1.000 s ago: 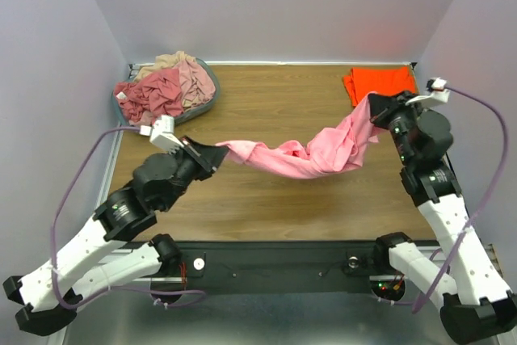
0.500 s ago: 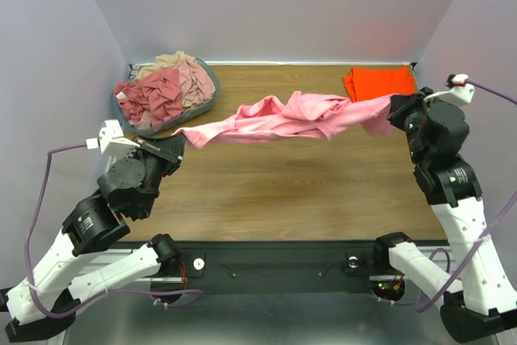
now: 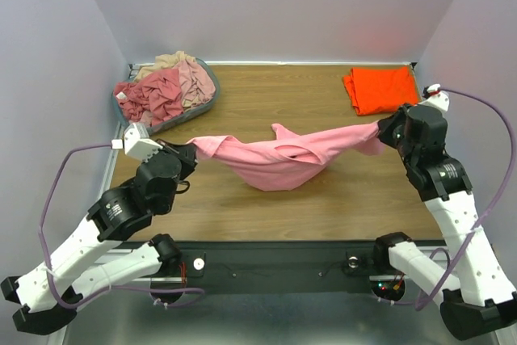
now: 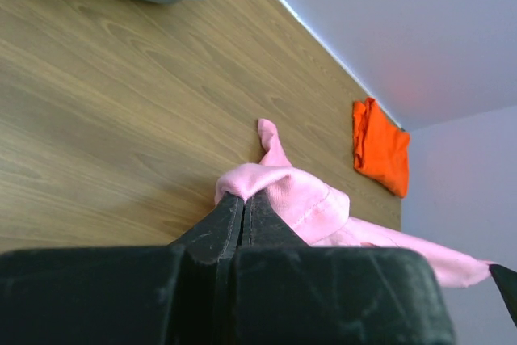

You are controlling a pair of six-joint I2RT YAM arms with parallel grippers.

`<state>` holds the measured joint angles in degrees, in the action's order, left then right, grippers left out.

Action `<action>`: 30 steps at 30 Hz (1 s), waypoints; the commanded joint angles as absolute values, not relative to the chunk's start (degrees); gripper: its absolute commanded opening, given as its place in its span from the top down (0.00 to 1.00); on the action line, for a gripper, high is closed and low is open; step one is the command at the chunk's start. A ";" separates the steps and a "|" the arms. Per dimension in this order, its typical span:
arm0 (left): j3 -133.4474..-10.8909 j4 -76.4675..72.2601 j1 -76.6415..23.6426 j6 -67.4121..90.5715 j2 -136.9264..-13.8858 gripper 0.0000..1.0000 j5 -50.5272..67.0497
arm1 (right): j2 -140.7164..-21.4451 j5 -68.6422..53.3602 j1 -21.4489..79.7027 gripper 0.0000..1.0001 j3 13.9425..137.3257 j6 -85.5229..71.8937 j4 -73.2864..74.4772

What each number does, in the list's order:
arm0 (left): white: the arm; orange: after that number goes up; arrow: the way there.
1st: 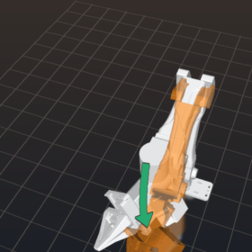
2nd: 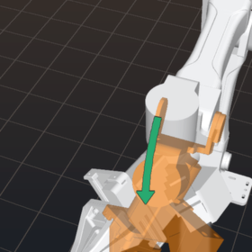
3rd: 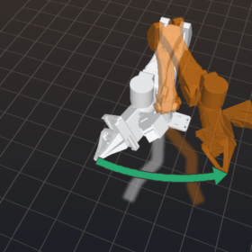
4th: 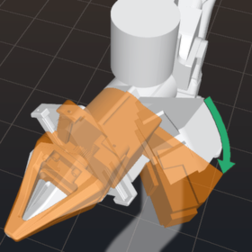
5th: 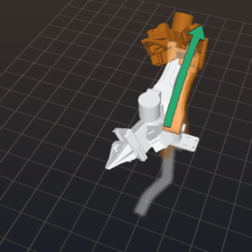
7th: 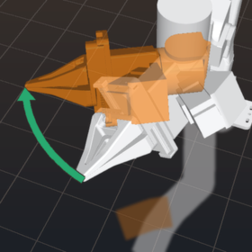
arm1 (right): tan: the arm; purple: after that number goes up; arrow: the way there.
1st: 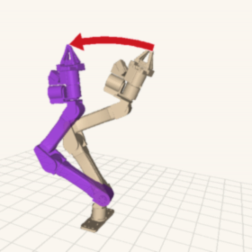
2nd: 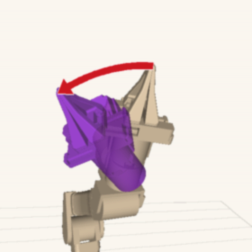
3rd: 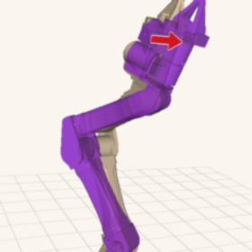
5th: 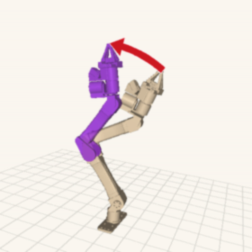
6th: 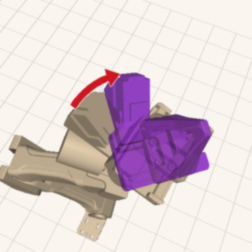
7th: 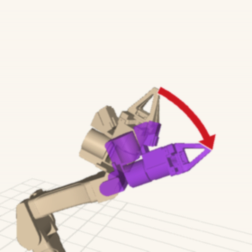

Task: Fold and stack the t-shirts
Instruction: Flatten the tshirt out

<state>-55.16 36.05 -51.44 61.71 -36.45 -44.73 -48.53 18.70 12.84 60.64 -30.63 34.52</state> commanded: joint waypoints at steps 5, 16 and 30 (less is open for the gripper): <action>-71.08 23.13 -51.59 44.05 -37.96 1.00 -43.35 | -49.21 18.46 12.83 1.00 80.75 -25.76 32.78; -94.04 18.46 -51.50 31.73 -46.58 1.00 -32.87 | -53.26 12.13 12.83 0.99 108.01 -22.50 34.54; -99.56 13.61 -45.47 24.25 -66.68 1.00 -35.46 | -70.55 14.67 12.83 1.00 107.93 -19.07 29.98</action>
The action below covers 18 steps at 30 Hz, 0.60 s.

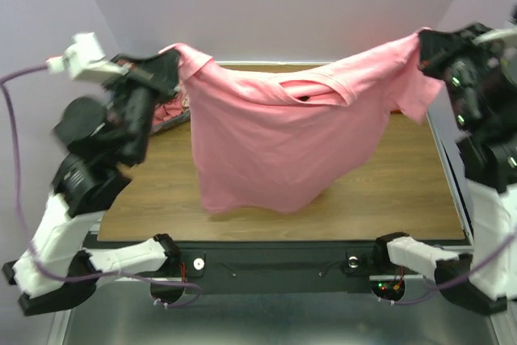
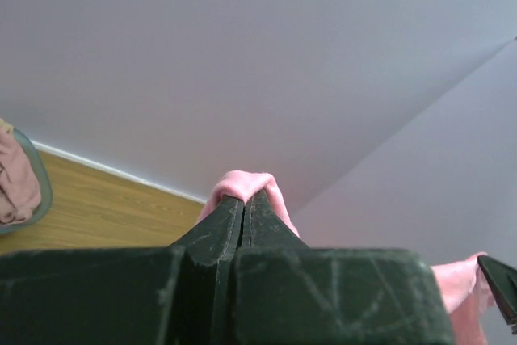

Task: Fold and stack the t-shirts
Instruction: Flatten the tshirt out

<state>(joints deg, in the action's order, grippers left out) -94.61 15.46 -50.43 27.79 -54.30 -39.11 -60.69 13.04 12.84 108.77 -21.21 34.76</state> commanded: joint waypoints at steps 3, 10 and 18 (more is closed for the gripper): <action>-107.30 15.03 -29.65 28.19 -77.55 1.00 -15.33 | -79.52 15.38 12.83 1.00 112.30 -17.23 25.94; -142.08 17.31 -17.50 28.13 -100.53 1.00 5.87 | -102.90 16.43 12.74 1.00 140.16 -8.62 19.87; -129.59 5.80 -13.89 29.80 -92.91 1.00 14.50 | -101.00 14.34 11.87 1.00 137.83 -6.07 13.71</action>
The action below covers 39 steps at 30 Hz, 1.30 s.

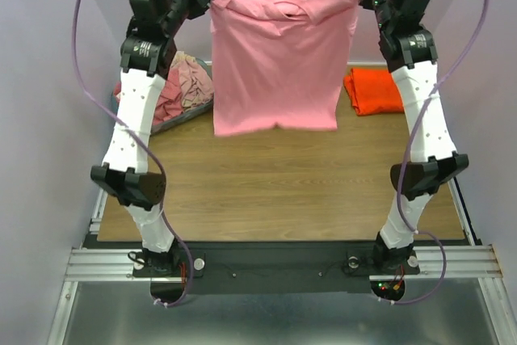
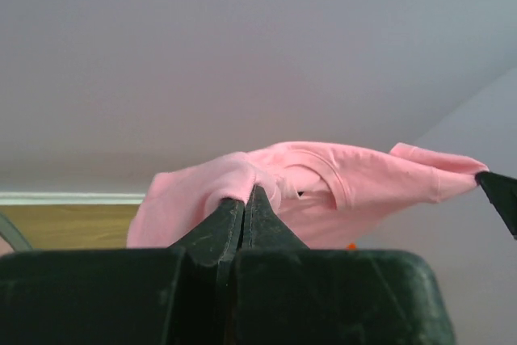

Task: Fold and stack the t-shirts
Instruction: Flatten the tshirt out

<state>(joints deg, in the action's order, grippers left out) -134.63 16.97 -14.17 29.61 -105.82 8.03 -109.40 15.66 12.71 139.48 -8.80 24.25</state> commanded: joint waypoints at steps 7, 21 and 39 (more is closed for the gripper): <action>-97.17 0.37 -13.89 31.54 -80.18 1.00 17.22 | -88.96 14.94 11.69 1.00 115.08 -5.80 12.66; -19.37 -12.22 -23.10 54.39 -45.03 0.77 12.58 | -56.09 29.08 11.51 0.79 47.57 -22.84 15.81; -27.78 11.35 -29.79 54.05 -36.10 0.01 1.47 | -55.90 1.63 11.69 0.00 44.57 -27.67 23.64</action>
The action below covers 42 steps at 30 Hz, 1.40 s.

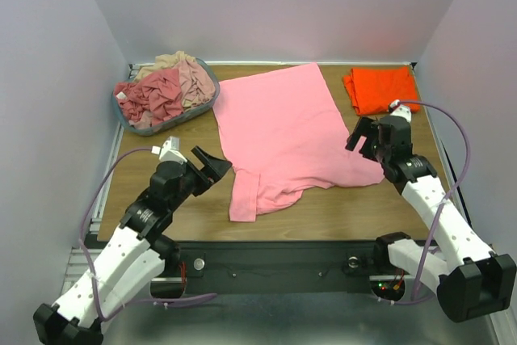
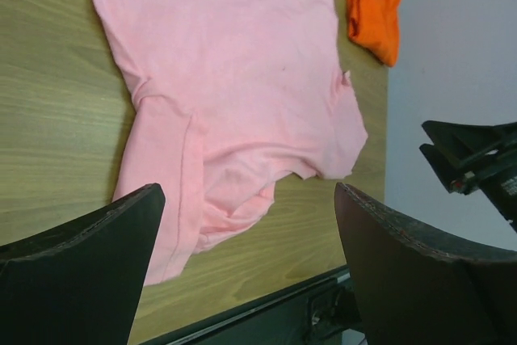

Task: Fold and stack the t-shirts
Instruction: Flatten the tshirt out

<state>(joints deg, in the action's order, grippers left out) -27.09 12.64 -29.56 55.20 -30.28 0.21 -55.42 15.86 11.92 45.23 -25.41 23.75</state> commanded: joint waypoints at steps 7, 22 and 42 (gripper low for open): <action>-22.86 7.56 -35.41 56.60 -43.15 0.01 2.99 | -57.21 4.83 12.04 0.00 38.41 -33.39 23.99; -18.55 5.19 -50.10 67.59 -54.49 0.26 -7.12 | -59.50 -8.60 12.39 0.18 27.87 -37.26 17.94; -17.32 0.26 -50.27 66.46 -50.99 1.00 -5.65 | -69.27 -2.47 20.92 1.00 35.92 -42.64 19.89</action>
<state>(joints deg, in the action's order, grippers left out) -17.50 2.70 -49.82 68.99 -54.54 -8.82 -72.03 -6.20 20.36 28.69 -44.80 9.96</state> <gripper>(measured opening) 0.026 0.012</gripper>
